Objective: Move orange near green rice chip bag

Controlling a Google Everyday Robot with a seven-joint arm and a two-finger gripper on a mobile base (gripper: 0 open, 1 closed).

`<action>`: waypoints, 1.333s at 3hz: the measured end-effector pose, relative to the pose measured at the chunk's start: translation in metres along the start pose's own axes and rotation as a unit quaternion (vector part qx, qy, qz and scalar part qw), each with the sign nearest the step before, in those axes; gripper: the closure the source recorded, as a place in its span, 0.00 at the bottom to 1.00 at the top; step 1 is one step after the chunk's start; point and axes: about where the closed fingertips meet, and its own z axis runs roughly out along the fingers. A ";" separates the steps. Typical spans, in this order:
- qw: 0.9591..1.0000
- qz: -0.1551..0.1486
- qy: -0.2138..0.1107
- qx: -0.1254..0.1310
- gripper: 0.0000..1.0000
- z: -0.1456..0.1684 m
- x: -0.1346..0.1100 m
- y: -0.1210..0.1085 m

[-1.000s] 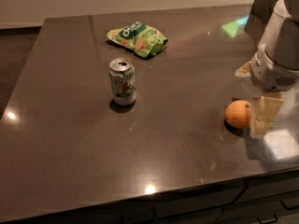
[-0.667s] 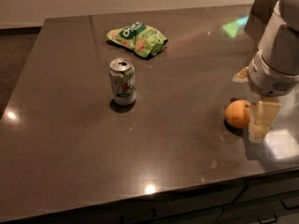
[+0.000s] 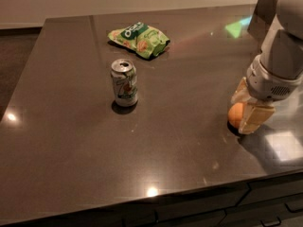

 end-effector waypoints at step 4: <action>0.998 0.058 -0.029 0.024 1.00 -0.040 -0.044 -0.069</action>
Offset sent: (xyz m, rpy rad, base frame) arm 0.0297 0.0123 0.0384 0.0159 -0.0202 -0.0661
